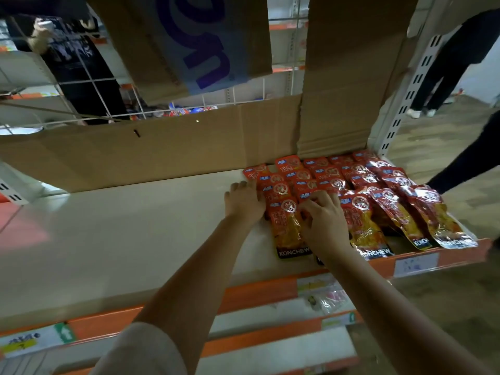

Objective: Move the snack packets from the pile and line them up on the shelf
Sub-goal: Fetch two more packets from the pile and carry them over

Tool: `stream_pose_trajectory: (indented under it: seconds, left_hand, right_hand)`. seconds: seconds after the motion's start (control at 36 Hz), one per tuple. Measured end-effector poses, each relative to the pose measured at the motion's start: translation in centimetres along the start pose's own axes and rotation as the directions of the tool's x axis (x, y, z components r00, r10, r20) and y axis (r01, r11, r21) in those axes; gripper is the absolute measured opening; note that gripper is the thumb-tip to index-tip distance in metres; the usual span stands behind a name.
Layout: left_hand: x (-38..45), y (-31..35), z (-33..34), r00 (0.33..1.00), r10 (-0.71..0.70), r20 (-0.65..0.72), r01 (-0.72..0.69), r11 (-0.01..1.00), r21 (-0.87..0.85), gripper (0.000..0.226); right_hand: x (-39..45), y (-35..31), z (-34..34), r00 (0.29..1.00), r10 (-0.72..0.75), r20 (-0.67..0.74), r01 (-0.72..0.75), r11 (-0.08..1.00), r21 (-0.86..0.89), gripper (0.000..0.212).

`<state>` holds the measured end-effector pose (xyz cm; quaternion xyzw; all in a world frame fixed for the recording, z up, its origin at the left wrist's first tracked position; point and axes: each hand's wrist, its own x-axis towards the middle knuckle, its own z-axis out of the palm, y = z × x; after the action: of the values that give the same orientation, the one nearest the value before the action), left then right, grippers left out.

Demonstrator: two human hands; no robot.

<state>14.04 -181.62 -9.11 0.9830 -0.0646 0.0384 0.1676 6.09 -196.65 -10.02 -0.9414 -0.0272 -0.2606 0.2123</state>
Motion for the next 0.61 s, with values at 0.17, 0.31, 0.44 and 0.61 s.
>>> stream_pose_trajectory:
  seconds: [0.17,0.31,0.44,0.61]
  left_hand:
    - [2.2,-0.5,0.7,0.995,-0.037,0.097,0.051,0.988,-0.148,0.054]
    - [2.7,-0.4,0.6,0.995,-0.01,0.099,0.037,0.962,-0.272,0.056]
    - [2.7,-0.1,0.8,0.993,0.003,0.118,0.033,0.953,-0.303,0.058]
    - [2.9,-0.2,0.9,0.988,0.006,0.152,0.041,0.951,-0.306,0.062]
  right_hand:
    - [0.4,0.5,0.3,1.0,0.016,-0.02,-0.016,1.0,-0.002,0.014]
    - [0.6,1.0,0.4,0.999,0.017,-0.038,-0.017,1.0,0.004,0.015]
    - [0.4,0.8,0.5,0.997,-0.051,-0.065,0.052,0.999,0.01,0.007]
    - [0.2,0.5,0.3,0.962,-0.266,0.067,0.264,0.964,0.037,0.025]
